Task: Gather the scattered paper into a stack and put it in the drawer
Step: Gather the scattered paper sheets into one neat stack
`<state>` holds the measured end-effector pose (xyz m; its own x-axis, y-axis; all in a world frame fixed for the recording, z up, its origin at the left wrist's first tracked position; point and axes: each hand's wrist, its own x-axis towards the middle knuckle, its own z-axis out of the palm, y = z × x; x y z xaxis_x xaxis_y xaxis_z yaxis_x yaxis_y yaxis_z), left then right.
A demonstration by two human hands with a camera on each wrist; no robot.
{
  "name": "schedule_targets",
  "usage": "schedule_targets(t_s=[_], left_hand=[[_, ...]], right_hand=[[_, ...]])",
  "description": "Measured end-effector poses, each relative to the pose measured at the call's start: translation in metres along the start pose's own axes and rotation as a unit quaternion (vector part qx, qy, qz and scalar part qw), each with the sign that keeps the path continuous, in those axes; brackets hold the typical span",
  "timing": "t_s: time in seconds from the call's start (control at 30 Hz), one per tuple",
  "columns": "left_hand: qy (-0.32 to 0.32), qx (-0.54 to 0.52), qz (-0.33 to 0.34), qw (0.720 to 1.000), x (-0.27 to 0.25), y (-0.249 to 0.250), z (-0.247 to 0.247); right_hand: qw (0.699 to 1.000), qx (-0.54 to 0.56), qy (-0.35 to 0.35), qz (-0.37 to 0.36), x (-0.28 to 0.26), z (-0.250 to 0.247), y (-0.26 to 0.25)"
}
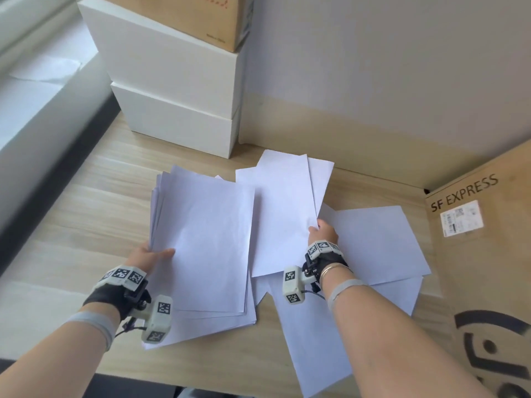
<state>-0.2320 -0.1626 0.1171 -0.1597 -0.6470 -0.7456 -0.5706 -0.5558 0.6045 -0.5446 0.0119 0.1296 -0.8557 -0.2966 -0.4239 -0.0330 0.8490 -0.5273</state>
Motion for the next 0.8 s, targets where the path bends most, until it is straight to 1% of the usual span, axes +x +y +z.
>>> schedule_targets(t_s=[0.1,0.2,0.3,0.37,0.43,0.63,0.67,0.73,0.8], left_hand=[[-0.002,-0.001,-0.007,1.0,-0.007,-0.001,0.011],[0.019,0.009,0.004,1.0,-0.008,-0.005,0.018],[0.024,0.029,-0.004,0.999,-0.002,-0.011,0.019],[0.026,0.028,-0.003,0.999,0.001,-0.014,0.019],[0.035,0.038,-0.004,0.999,0.0,-0.015,0.019],[0.028,0.045,-0.028,0.998,0.011,-0.025,0.014],[0.027,0.041,-0.03,0.998,0.012,-0.024,0.014],[0.035,0.033,-0.028,0.998,0.007,-0.02,0.016],[0.04,0.032,-0.025,0.998,0.0,-0.017,0.021]], right_hand=[[0.999,0.003,0.038,-0.004,0.01,-0.028,0.016],[0.997,0.018,0.068,-0.007,0.017,-0.053,0.026],[0.996,0.042,0.081,-0.01,0.019,-0.064,0.023],[0.995,0.051,0.078,-0.018,0.017,-0.062,0.018],[0.996,0.051,0.055,-0.04,0.011,-0.05,0.012],[0.989,0.0,-0.081,-0.12,-0.024,0.004,-0.004],[0.987,-0.018,-0.106,-0.123,-0.028,0.013,-0.006],[0.982,-0.054,-0.148,-0.107,-0.038,0.028,-0.01],[0.978,-0.074,-0.172,-0.09,-0.048,0.042,-0.014]])
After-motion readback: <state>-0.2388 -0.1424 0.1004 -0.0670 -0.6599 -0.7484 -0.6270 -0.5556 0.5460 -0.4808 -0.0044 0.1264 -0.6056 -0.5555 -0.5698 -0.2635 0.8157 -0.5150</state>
